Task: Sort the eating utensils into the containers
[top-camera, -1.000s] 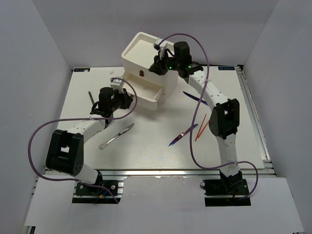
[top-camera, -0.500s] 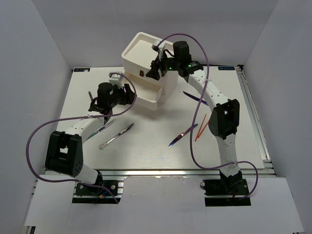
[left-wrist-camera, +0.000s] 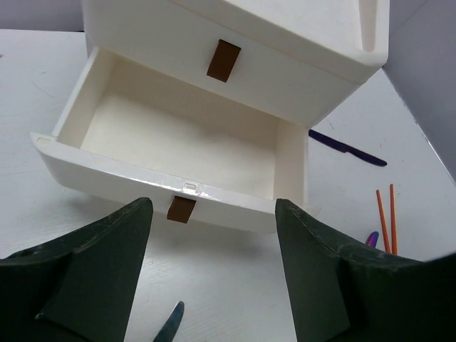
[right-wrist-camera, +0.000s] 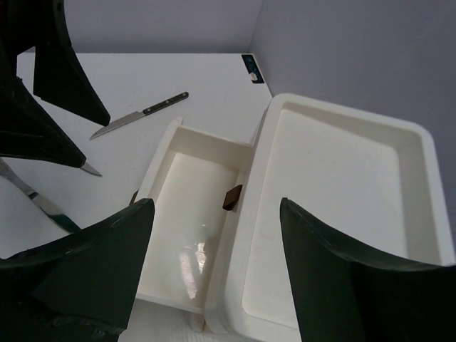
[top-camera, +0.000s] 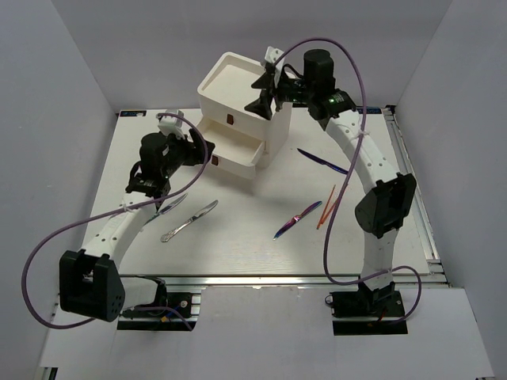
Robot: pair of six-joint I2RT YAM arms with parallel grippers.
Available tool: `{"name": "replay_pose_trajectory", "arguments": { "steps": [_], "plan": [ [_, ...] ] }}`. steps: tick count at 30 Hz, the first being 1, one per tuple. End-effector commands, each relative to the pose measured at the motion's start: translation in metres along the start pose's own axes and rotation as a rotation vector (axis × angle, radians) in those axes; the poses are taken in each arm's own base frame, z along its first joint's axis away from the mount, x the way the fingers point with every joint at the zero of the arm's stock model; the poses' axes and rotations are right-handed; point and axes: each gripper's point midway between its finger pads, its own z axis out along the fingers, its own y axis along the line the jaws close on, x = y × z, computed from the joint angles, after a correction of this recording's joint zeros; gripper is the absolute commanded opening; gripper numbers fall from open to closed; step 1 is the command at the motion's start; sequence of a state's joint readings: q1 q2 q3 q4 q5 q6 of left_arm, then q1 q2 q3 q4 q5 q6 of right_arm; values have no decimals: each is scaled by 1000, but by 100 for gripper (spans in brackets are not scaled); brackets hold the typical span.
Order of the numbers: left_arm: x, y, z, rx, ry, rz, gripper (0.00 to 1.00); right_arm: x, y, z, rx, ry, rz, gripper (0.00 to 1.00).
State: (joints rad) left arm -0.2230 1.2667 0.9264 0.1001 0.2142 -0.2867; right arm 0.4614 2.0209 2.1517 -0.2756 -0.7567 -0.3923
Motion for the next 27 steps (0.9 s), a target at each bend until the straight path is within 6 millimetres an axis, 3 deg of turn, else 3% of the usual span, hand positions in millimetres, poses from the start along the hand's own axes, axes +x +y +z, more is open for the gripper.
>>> {"name": "replay_pose_trajectory", "arguments": {
  "steps": [1, 2, 4, 5, 8, 9, 14, 18, 22, 25, 27],
  "plan": [
    [-9, 4, -14, -43, -10, -37, 81, -35, 2, -19, -8, -68, -115, 78],
    [-8, 6, -16, -56, -4, -47, 81, -30, 6, -21, -23, -64, -115, 78],
    [-11, 8, -21, -73, -13, -60, 83, -38, 20, -33, -96, -100, -192, 77],
    [-6, 12, -24, -99, 3, -81, 83, -25, 31, -34, -151, -102, -195, 77],
    [-5, 15, -33, -122, -1, -104, 83, -18, 78, -59, -400, -214, -283, 73],
    [-5, 19, -35, -141, -6, -110, 83, -16, 83, -63, -419, -220, -295, 72],
    [4, 28, -46, -197, 10, -158, 81, 31, 120, -81, -502, -87, -395, 68],
    [8, 32, -50, -212, 14, -177, 80, 97, 141, -97, -589, 155, -399, 60],
    [10, 36, -53, -231, 13, -183, 79, 179, 164, -128, -683, 418, -337, 54],
    [12, 39, -56, -246, 12, -185, 78, 215, 177, -144, -716, 522, -296, 54],
    [14, 41, -58, -253, 14, -189, 78, 233, 174, -150, -705, 592, -311, 55]
  ]
}}
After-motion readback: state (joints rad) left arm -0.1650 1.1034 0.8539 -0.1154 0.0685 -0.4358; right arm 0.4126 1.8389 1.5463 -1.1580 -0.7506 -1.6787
